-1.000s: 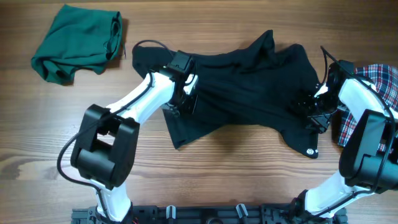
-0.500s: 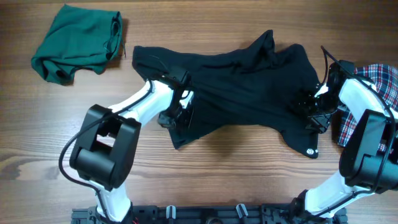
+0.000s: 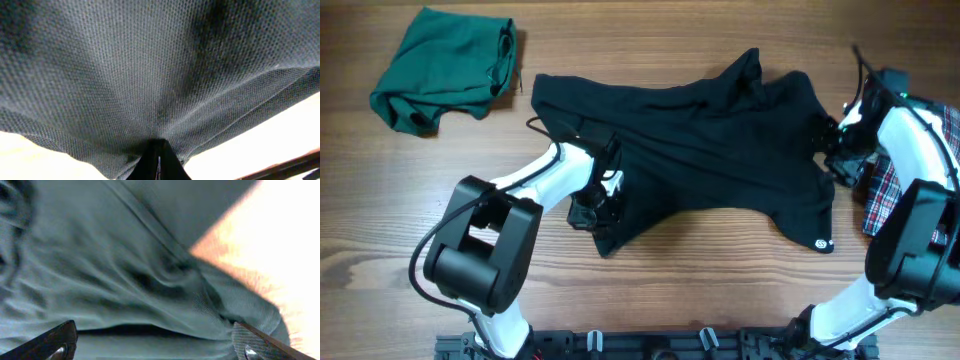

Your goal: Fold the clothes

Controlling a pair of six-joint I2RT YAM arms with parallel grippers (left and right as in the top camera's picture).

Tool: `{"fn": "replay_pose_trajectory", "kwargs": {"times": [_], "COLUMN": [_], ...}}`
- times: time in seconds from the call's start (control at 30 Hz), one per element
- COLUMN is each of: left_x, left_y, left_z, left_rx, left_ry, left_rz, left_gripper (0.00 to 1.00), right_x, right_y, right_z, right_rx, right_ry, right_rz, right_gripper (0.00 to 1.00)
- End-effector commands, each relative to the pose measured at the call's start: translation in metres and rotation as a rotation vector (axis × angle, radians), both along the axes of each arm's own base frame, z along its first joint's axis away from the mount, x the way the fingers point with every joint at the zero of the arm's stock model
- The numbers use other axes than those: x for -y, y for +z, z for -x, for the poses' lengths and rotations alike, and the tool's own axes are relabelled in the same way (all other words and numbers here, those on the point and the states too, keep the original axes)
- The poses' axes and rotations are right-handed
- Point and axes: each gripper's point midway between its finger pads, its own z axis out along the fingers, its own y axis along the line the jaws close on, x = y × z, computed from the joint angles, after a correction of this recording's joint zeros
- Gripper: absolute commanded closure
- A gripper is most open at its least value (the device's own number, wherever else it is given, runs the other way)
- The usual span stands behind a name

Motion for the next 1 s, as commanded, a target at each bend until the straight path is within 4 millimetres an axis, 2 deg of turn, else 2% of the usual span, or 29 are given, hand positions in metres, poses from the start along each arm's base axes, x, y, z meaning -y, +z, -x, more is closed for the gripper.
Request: {"fn": "replay_pose_trajectory", "kwargs": {"times": [0.0, 0.07, 0.3, 0.37, 0.47, 0.57, 0.6, 0.63, 0.67, 0.73, 0.77, 0.8, 0.83, 0.87, 0.9, 0.97], "left_x": [-0.024, -0.023, -0.013, -0.009, 0.007, 0.018, 0.020, 0.020, 0.020, 0.022, 0.022, 0.023, 0.023, 0.023, 0.023, 0.023], "left_y": [-0.027, -0.027, -0.028, -0.025, -0.013, 0.000, 0.002, 0.003, 0.003, 0.004, 0.004, 0.004, 0.004, 0.004, 0.004, 0.004], "left_z": [0.032, 0.031, 0.025, 0.019, 0.001, -0.017, -0.021, -0.021, -0.021, -0.020, -0.020, -0.020, -0.020, -0.020, -0.020, -0.021], "left_rx": [-0.107, -0.101, -0.082, -0.061, -0.004, 0.057, 0.074, 0.075, 0.074, 0.070, 0.068, 0.067, 0.066, 0.066, 0.067, 0.070], "left_ry": [0.009, 0.010, 0.024, 0.025, 0.035, 0.036, 0.036, 0.036, 0.036, 0.038, 0.038, 0.039, 0.039, 0.039, 0.039, 0.039], "left_rz": [-0.129, -0.123, -0.074, -0.058, 0.017, 0.060, 0.070, 0.070, 0.071, 0.081, 0.083, 0.086, 0.086, 0.086, 0.086, 0.088], "left_gripper": [0.96, 0.96, 0.96, 0.96, 0.96, 0.96, 0.96, 0.96, 0.96, 0.96, 0.96, 0.96, 0.96, 0.96, 0.96, 0.96], "right_x": [0.007, 0.004, -0.039, -0.064, -0.106, -0.132, -0.143, -0.147, -0.146, -0.143, -0.141, -0.138, -0.137, -0.134, -0.129, -0.124], "right_y": [0.041, 0.054, 0.086, 0.099, 0.114, 0.109, 0.103, 0.093, 0.083, 0.058, 0.047, 0.038, 0.033, 0.028, 0.022, 0.016], "right_z": [-0.026, -0.037, -0.074, -0.088, -0.104, -0.115, -0.119, -0.124, -0.128, -0.138, -0.142, -0.146, -0.149, -0.151, -0.152, -0.153], "right_rx": [0.138, 0.199, 0.428, 0.505, 0.582, 0.579, 0.579, 0.570, 0.558, 0.535, 0.524, 0.519, 0.516, 0.510, 0.499, 0.492], "right_ry": [0.021, 0.051, 0.225, 0.311, 0.417, 0.422, 0.443, 0.448, 0.445, 0.443, 0.438, 0.436, 0.432, 0.425, 0.418, 0.444], "right_rz": [0.037, 0.021, -0.122, -0.136, -0.105, 0.017, 0.069, 0.105, 0.129, 0.140, 0.144, 0.152, 0.161, 0.181, 0.207, 0.250], "right_gripper": [0.00, 0.00, 0.01, 0.01, 0.01, 0.01, 0.01, 0.01, 0.06, 0.25, 0.37, 0.58, 0.66, 0.79, 0.88, 0.93]}}
